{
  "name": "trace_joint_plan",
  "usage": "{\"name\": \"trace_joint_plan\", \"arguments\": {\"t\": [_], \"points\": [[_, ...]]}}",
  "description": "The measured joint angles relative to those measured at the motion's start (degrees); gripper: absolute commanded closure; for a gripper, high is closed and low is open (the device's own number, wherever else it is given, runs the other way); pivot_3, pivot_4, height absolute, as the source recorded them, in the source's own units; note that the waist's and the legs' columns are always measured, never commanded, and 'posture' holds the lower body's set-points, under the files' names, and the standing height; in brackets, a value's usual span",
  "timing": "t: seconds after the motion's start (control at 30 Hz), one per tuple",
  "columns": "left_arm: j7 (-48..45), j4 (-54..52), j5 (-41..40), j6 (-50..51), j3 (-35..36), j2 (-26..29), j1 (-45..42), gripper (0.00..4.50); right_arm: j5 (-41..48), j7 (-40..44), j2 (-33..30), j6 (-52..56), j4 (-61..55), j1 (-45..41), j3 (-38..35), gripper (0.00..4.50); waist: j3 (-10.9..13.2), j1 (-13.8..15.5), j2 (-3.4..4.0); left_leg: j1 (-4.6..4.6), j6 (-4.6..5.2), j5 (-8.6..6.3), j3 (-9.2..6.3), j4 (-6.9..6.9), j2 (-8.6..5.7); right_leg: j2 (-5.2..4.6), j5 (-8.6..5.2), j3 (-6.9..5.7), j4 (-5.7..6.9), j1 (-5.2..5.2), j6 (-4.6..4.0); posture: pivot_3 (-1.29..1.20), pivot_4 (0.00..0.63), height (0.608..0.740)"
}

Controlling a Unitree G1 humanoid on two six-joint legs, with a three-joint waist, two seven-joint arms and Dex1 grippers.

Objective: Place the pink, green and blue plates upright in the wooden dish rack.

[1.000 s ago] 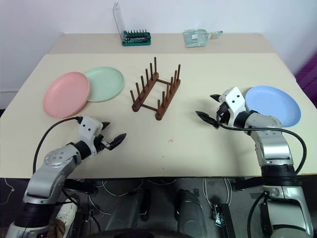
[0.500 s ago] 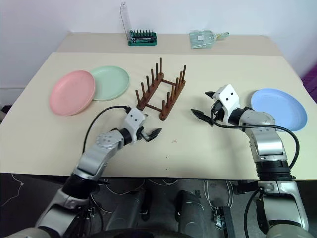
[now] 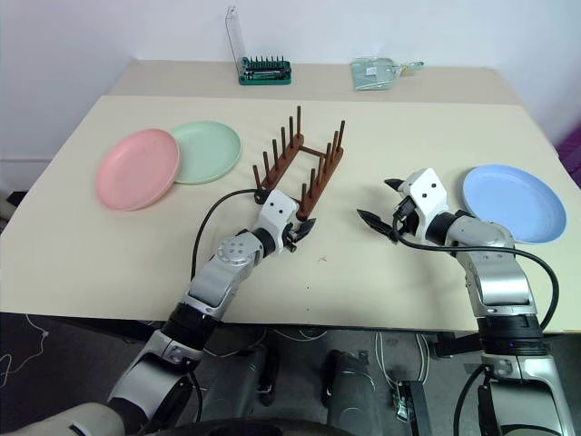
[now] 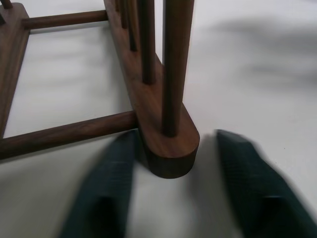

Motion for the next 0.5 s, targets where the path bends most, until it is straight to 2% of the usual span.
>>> {"name": "trace_joint_plan", "arguments": {"t": [0.03, 0.23, 0.5], "points": [[-0.8, 0.0, 0.0, -0.2, 0.0, 0.5, -0.1, 3.73, 0.1, 0.1, 0.0, 0.0, -0.1, 0.4, 0.0, 0.00, 0.0, 0.0, 0.00, -0.01, 0.00, 0.00, 0.00, 0.00, 0.02, 0.01, 0.00, 0.00, 0.01, -0.01, 0.00, 0.00, 0.150, 0.730], [-4.7, 0.1, 0.0, -4.1, -0.4, 3.4, 0.3, 3.74, 0.1, 2.3, -1.9, 0.0, -1.1, 4.3, 0.0, 0.00, 0.0, -0.6, 0.05, 0.00, 0.04, -0.02, 0.03, -0.02, 0.04, 0.01, 0.00, -0.01, -0.01, -0.04, 0.01, 0.00, 0.150, 0.730], [-28.6, 6.9, -4.6, -12.6, -2.5, 11.2, -5.3, 3.74, 0.7, 6.8, -5.8, 2.8, -5.4, 10.2, 0.5, 0.00, 0.0, -0.4, 0.07, -0.16, 0.16, 0.04, 0.13, -0.03, 0.10, 0.05, -0.01, -0.03, -0.03, -0.19, -0.01, 0.00, 0.150, 0.730]]}}
